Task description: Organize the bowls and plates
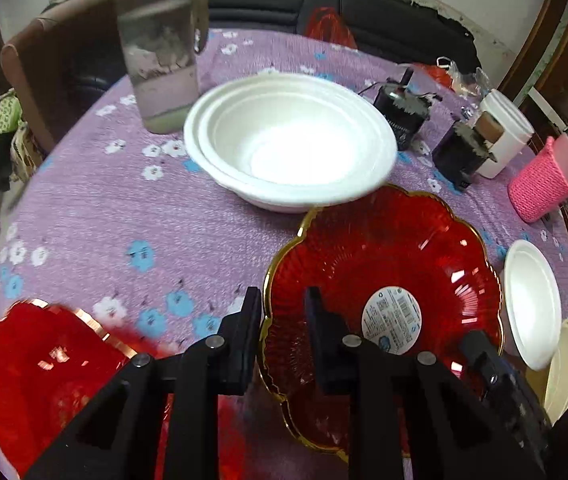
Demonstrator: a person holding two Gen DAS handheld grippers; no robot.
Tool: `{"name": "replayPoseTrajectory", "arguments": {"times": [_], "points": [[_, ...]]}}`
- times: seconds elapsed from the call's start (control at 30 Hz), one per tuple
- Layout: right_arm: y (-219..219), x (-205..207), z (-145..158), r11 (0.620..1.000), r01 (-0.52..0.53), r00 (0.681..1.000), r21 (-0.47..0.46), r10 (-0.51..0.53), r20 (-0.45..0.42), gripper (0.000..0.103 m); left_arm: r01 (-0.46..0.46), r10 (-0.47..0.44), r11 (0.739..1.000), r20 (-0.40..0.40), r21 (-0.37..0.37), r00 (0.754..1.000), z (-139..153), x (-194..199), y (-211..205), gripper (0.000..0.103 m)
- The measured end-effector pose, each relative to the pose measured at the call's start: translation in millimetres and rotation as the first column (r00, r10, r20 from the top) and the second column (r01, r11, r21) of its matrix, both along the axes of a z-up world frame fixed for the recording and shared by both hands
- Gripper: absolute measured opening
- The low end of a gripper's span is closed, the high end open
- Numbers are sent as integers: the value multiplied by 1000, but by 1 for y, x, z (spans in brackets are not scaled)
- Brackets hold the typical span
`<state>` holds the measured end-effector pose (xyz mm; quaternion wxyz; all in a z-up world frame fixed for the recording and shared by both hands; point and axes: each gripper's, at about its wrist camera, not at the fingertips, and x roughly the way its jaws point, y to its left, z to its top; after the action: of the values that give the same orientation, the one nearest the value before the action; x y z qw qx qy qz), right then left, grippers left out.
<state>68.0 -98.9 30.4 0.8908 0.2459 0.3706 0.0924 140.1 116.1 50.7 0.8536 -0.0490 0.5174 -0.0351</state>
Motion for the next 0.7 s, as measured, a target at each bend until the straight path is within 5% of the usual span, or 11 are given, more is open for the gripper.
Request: {"name": "replayPoseTrajectory", "arguments": {"times": [0.5, 0.7], "points": [[66, -50, 58, 983, -185, 971, -8, 184, 154, 14, -143, 146, 989, 115, -37, 983, 56, -98, 83, 21], [121, -63, 60, 961, -275, 953, -34, 277, 119, 14, -231, 234, 972, 122, -36, 964, 53, -129, 134, 21]]}}
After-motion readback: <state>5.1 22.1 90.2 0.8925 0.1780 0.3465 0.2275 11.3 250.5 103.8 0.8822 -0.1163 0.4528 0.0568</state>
